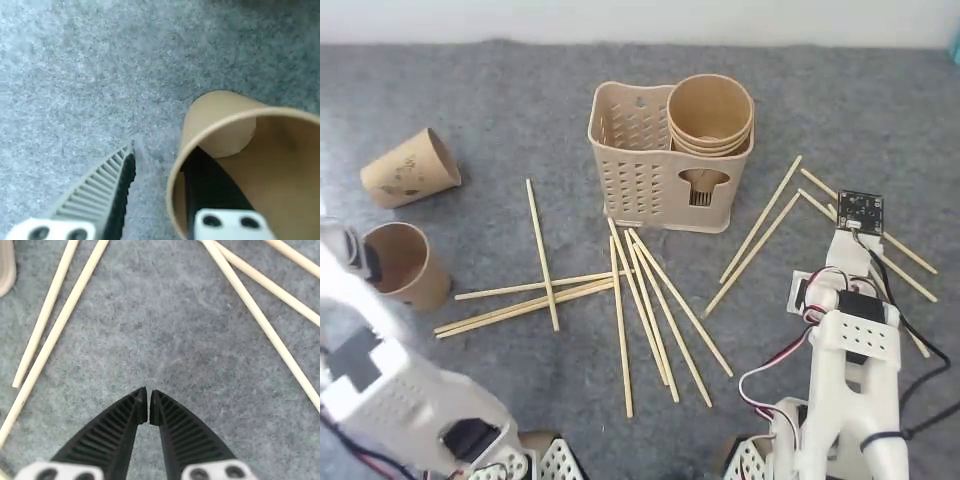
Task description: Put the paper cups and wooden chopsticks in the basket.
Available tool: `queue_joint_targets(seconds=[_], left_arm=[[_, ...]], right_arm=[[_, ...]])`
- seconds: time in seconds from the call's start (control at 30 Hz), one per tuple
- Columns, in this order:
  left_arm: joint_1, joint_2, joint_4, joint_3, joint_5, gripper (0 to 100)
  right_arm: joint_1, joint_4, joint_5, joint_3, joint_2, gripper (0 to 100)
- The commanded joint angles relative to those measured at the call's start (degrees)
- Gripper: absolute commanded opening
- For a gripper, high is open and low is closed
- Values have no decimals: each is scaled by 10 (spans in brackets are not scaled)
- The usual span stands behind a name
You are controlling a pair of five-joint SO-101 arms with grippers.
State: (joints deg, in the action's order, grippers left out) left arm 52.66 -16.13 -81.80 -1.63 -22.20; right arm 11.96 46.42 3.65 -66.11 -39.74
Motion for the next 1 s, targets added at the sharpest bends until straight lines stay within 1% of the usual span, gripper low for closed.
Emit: queue_joint_targets(seconds=[0.0,0.1,0.2,0.33,0.6,0.83,0.97], left_arm=[[-19,-4,9,-4,-1,107],[-42,-3,6,-4,23,9],[-63,4,-4,-7,69,13],[-95,43,-28,-7,94,12],[-155,216,-60,-7,153,12],[-249,357,-65,-9,228,12],[-314,383,-69,-74,297,12]], right_arm=[[-6,-7,8,10,-22,37],[-6,-7,8,10,-20,37],[-6,-8,8,10,-20,37],[-6,-8,8,10,-20,37],[-6,-8,9,10,-22,37],[-6,-8,9,10,-22,37],[-6,-8,9,10,-22,37]])
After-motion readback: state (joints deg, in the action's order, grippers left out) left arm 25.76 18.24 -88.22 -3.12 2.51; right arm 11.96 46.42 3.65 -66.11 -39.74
